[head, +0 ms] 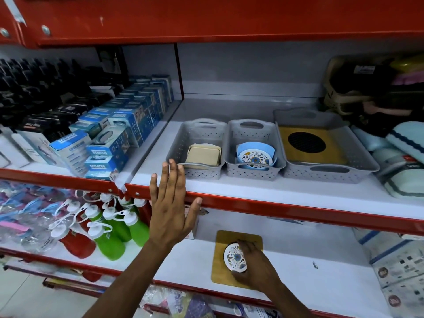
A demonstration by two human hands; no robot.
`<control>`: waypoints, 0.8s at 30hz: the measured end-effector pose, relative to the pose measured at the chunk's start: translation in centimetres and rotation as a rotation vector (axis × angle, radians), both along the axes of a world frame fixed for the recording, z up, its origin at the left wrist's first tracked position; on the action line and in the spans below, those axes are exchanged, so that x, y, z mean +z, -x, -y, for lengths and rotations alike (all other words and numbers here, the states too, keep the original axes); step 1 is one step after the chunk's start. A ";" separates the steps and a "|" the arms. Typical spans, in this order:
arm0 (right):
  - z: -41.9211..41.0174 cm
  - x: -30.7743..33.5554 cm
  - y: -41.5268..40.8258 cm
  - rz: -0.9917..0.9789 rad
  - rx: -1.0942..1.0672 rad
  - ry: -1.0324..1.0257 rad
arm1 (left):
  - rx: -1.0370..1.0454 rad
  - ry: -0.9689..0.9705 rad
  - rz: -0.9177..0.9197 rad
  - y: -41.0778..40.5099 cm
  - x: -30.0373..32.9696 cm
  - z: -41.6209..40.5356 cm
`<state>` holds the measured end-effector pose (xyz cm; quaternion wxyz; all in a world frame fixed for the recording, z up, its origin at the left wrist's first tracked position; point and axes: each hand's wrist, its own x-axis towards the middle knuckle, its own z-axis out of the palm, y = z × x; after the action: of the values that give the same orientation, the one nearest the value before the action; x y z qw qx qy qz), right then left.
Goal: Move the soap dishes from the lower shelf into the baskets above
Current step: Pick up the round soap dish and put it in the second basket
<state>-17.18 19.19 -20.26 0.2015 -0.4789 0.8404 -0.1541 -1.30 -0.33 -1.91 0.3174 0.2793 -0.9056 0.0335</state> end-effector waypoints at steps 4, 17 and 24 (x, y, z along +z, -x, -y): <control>-1.4 4.2 -1.0 0.028 -0.077 0.352 | 0.002 0.013 -0.009 0.1 -0.1 0.2; -2.0 21.1 -3.8 -0.283 0.050 0.972 | -0.005 0.009 -0.017 0.1 -0.3 0.2; -0.8 25.6 -3.3 -0.080 -0.102 1.022 | -0.021 -0.008 -0.019 -0.2 0.0 -0.1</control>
<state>-13.84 19.97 5.33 -0.0983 -0.4801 0.6870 -0.5365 -1.13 -0.27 -1.93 0.3250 0.2712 -0.9057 0.0238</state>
